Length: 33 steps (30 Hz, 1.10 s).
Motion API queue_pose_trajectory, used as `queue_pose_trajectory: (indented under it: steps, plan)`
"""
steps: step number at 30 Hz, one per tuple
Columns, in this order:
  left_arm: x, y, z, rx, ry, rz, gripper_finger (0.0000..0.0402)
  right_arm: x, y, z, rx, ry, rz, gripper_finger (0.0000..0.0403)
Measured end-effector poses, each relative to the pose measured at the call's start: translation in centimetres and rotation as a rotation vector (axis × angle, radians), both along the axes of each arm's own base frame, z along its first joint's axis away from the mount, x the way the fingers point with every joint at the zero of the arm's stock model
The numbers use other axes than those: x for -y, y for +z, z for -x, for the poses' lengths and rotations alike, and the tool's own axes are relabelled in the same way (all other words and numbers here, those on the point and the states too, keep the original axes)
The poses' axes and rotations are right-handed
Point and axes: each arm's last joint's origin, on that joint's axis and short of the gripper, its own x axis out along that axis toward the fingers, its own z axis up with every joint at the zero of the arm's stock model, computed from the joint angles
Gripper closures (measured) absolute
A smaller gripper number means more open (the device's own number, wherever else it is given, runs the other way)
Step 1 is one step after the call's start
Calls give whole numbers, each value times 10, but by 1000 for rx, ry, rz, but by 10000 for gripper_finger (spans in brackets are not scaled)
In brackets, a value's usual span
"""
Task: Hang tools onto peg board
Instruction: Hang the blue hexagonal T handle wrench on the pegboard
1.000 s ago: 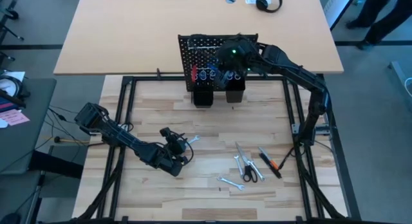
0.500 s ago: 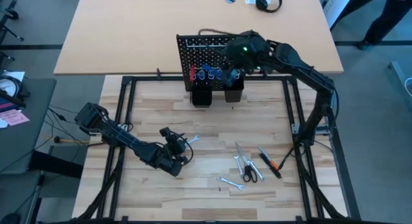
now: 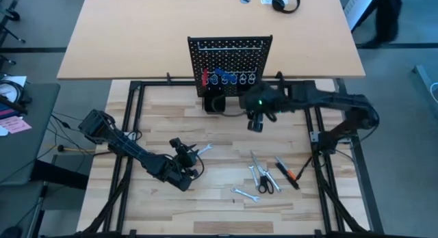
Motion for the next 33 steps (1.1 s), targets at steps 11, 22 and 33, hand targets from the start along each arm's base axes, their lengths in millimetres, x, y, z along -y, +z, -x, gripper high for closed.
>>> queue_pose_trajectory:
  steps: [11,22,33]
  plan:
    - [-2,1,-2,-12,-8,-30,290,29,-72,22,477,-313,258,389]
    - [-4,3,-6,-12,-9,-42,290,73,-77,-16,532,-369,362,394]
    - [-5,2,-6,-13,-8,-37,290,45,-68,-39,503,-188,398,392]
